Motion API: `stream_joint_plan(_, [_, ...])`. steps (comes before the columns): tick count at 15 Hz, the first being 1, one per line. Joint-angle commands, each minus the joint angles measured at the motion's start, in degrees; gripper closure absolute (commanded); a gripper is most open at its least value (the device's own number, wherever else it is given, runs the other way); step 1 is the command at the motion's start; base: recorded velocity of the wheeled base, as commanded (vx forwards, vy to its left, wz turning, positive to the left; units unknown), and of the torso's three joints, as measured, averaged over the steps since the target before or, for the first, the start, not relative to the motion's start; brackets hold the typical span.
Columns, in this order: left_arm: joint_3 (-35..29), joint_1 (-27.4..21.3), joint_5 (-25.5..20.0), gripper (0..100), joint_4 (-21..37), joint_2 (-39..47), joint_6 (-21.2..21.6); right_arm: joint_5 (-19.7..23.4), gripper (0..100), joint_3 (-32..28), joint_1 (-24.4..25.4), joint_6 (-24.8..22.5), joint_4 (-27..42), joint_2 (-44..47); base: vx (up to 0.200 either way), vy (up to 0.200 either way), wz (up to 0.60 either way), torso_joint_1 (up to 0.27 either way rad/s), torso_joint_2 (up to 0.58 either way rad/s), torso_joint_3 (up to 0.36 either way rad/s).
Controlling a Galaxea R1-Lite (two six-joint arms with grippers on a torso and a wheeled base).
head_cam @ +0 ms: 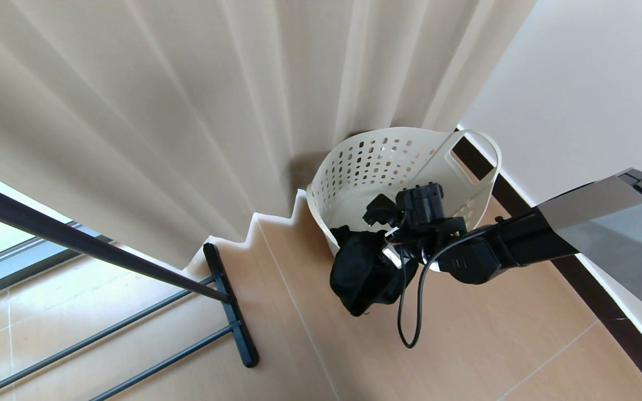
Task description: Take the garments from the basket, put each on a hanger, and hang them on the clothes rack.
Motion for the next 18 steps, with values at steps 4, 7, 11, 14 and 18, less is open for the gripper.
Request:
stream_joint_plan(4, [0.0,0.0,0.0,0,0.0,0.0,0.0,1.7,100,0.2,0.1,0.2,-0.3,0.1,0.0,0.0,0.0,0.0,0.0,0.0])
stream_joint_plan(7, [0.0,0.0,-0.1,0,0.0,0.0,0.0,2.0,100,0.2,0.1,1.0,-0.3,-0.3,0.0,0.0,0.0,0.0,0.0,0.0])
stream_joint_plan(11, [0.0,0.0,0.0,0,0.0,0.0,0.0,1.8,100,2.7,1.7,6.2,-0.5,-2.6,0.0,0.0,0.0,0.0,0.0,0.0])
stream_joint_plan(14, [0.0,0.0,0.0,0,0.0,0.0,0.0,1.8,100,9.9,3.6,6.2,-8.6,-7.2,0.0,0.0,0.0,0.0,0.0,0.0])
stream_joint_plan(18, [0.0,0.0,0.0,0,0.0,0.0,0.0,1.8,100,21.5,7.2,5.2,-19.4,-14.8,0.0,0.0,0.0,0.0,0.0,0.0])
